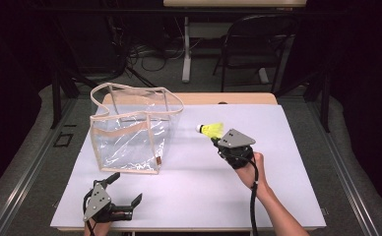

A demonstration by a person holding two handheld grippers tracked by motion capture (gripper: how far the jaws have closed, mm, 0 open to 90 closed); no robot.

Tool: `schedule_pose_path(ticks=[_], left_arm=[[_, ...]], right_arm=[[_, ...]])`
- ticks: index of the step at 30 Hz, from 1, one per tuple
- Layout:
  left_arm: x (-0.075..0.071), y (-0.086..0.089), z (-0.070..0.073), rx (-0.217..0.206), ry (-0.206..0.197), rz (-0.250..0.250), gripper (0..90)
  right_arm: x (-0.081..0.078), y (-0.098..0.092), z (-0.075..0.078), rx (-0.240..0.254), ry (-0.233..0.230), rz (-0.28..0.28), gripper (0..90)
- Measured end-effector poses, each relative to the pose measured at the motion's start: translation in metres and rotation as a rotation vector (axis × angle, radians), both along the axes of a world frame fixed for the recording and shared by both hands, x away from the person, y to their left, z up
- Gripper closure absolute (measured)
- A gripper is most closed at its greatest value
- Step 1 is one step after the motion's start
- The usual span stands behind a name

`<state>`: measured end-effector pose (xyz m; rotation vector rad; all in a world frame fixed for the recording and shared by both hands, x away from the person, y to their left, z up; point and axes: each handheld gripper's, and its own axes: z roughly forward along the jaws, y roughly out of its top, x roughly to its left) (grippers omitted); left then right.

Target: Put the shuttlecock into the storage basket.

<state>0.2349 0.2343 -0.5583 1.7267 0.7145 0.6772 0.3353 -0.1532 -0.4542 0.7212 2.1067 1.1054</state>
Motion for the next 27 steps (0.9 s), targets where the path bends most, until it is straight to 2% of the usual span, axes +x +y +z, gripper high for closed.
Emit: schedule_pose_path(ticks=[27], left_arm=[[0.0,0.0,0.0,0.001,0.0,0.0,0.0]], right_arm=[[0.003,-0.002,0.012,0.021,-0.015,-0.003,89.8]])
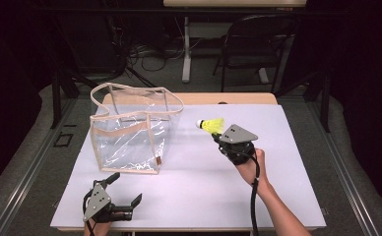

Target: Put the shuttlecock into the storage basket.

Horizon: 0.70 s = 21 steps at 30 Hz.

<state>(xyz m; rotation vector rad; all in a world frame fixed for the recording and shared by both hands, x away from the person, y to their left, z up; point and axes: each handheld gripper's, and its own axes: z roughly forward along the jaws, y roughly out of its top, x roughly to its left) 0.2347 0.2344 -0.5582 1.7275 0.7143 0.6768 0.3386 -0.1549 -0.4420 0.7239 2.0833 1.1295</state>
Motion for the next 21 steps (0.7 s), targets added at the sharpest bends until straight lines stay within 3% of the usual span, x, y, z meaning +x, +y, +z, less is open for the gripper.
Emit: schedule_pose_path(ticks=[21], left_arm=[[0.0,0.0,0.0,0.0,0.001,-0.002,0.0]], right_arm=[[0.004,0.0,0.014,0.006,-0.023,-0.006,89.9]])
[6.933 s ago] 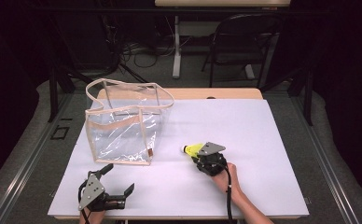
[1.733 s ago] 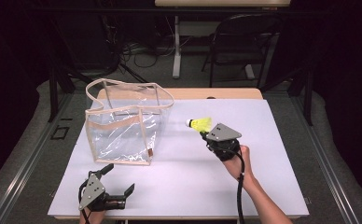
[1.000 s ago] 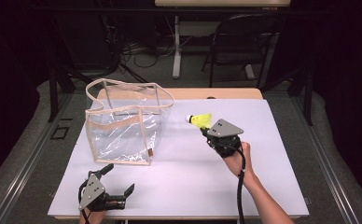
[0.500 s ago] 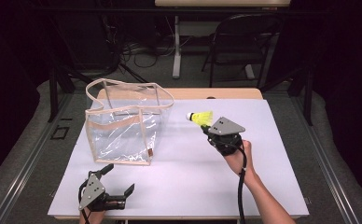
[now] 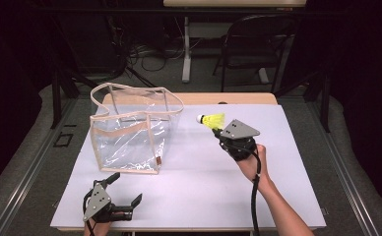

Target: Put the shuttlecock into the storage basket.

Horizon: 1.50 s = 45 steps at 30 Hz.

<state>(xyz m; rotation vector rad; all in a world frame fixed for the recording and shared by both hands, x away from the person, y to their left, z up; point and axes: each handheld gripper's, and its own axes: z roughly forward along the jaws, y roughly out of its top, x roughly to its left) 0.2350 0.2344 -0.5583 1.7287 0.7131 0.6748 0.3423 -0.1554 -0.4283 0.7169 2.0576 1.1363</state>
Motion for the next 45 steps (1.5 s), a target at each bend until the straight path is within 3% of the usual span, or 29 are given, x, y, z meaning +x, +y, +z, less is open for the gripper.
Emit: schedule_pose_path(ticks=[45], left_arm=[[0.0,0.001,0.0,-0.01,-0.001,0.004,0.0]], right_arm=[[0.014,0.008,0.024,0.014,-0.022,0.018,89.9]])
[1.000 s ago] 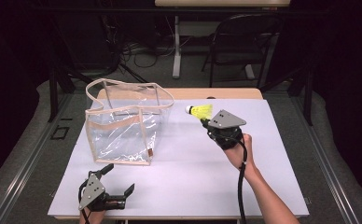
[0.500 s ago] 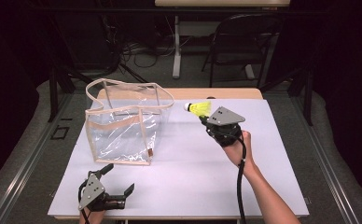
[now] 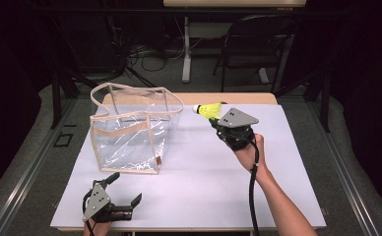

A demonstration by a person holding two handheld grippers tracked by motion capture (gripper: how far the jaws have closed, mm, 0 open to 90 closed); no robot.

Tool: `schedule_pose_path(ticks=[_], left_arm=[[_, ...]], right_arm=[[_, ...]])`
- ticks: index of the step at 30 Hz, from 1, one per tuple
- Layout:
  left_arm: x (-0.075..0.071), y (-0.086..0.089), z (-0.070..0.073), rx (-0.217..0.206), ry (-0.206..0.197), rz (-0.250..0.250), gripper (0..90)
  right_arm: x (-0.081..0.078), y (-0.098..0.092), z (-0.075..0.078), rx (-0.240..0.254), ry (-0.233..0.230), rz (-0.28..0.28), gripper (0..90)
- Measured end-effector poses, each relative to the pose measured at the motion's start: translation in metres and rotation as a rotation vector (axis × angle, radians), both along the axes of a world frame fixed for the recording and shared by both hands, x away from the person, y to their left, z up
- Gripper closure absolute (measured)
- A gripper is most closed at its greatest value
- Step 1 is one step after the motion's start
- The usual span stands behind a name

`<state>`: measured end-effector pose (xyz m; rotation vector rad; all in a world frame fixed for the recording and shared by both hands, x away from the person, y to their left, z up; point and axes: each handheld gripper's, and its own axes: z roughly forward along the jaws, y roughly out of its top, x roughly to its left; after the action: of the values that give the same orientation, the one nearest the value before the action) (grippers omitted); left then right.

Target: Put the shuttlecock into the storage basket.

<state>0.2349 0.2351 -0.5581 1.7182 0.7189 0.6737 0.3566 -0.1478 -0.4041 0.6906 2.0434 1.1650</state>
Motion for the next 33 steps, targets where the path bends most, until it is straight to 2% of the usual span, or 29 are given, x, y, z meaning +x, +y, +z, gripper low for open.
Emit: schedule_pose_path(ticks=[16,33], left_arm=[[0.001,-0.001,-0.001,0.0,0.006,0.0,0.1],[0.0,-0.001,0.0,0.006,0.002,0.0,0.0]], right_arm=[[0.007,0.002,0.009,0.013,-0.003,0.006,90.0],[0.016,0.009,0.021,-0.002,-0.003,0.02,90.0]])
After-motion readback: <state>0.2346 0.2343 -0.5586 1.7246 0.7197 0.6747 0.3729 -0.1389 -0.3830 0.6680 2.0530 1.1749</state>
